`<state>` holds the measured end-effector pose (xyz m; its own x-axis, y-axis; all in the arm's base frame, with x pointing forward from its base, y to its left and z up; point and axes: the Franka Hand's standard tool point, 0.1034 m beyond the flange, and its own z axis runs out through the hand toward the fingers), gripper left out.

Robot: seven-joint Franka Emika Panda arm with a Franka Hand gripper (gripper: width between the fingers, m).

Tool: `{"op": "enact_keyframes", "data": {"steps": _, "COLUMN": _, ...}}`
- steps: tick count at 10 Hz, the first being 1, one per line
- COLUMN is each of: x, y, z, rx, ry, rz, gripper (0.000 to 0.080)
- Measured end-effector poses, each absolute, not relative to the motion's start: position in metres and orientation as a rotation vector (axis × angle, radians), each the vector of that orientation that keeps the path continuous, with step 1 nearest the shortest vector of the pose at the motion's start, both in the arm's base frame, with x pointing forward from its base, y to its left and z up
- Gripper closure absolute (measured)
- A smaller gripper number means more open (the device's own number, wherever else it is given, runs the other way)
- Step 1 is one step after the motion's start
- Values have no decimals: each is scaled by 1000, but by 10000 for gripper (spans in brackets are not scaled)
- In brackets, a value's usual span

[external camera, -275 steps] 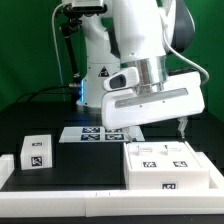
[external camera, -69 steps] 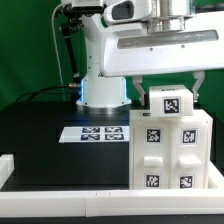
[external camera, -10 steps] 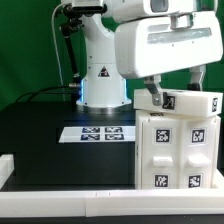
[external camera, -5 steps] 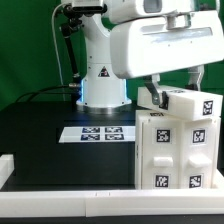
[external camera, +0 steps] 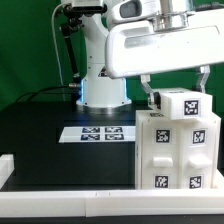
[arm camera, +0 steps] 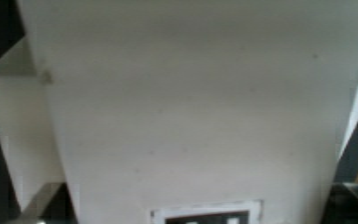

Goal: Assemble cabinet

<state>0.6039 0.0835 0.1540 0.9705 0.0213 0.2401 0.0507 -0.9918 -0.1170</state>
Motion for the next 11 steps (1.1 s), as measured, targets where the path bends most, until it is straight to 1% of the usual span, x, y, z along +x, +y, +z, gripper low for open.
{"op": "enact_keyframes", "data": {"steps": 8, "x": 606, "y": 82, "z": 154, "rx": -2822, "ry": 745, "rz": -316, "gripper": 242}}
{"op": "enact_keyframes", "data": {"steps": 11, "x": 604, "y": 83, "z": 155, "rx": -2625, "ry": 1176, "rz": -304, "gripper": 241}}
